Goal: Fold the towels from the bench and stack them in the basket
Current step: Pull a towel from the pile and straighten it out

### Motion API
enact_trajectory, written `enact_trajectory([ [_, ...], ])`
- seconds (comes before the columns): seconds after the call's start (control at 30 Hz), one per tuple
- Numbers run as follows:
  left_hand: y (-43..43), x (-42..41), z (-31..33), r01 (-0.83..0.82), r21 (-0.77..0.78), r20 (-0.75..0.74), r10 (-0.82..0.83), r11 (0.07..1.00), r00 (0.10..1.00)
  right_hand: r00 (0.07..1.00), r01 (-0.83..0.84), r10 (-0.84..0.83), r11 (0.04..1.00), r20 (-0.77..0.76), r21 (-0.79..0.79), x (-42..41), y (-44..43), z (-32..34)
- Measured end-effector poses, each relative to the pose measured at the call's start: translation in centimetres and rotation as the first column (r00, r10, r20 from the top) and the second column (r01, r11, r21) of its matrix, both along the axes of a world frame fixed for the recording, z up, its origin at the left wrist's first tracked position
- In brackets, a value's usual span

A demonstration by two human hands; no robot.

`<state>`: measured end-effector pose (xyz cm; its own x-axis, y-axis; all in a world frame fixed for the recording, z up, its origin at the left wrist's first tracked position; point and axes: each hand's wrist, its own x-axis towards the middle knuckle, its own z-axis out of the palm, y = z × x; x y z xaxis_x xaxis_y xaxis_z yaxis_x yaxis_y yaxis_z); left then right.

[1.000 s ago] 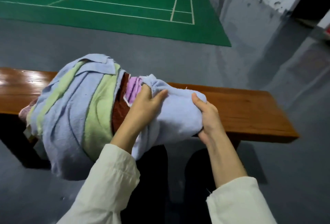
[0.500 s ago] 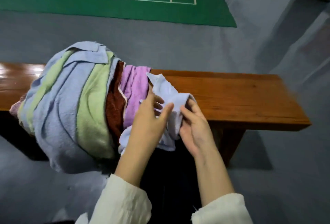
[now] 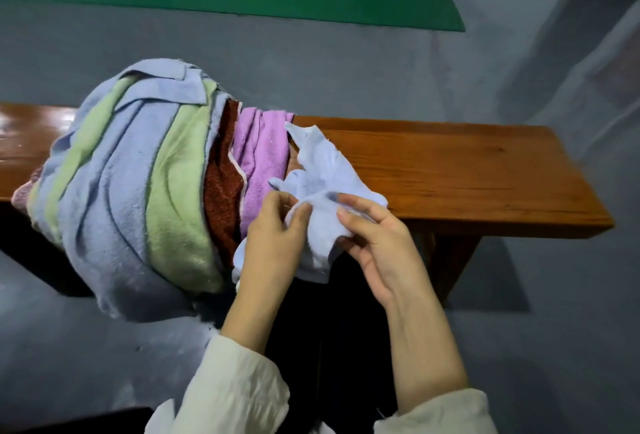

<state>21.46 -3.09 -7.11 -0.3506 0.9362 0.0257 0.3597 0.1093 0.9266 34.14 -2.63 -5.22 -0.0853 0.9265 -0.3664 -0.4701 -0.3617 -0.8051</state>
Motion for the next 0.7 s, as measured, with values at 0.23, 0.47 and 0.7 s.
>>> enact_trajectory([
  [0.23, -1.4, 1.5, 2.5, 0.259, 0.097, 0.067, -0.266, 0.961, 0.962, 0.998, -0.022, 0.017, 0.996, 0.057, 0.089, 0.0, -0.3, 1.7],
  [0.47, -1.7, 1.1, 1.7, 0.223, 0.059, -0.051, -0.220, 0.973, 0.974, 0.970, -0.089, 0.015, 0.952, 0.244, 0.294, -0.4, -0.6, 2.0],
  [0.7, -1.4, -0.2, 2.3, 0.142, 0.058, -0.245, -0.124, 0.988, 0.962, 0.581, -0.170, -0.310, 0.858, 0.753, 0.484, 0.1, -0.1, 1.3],
])
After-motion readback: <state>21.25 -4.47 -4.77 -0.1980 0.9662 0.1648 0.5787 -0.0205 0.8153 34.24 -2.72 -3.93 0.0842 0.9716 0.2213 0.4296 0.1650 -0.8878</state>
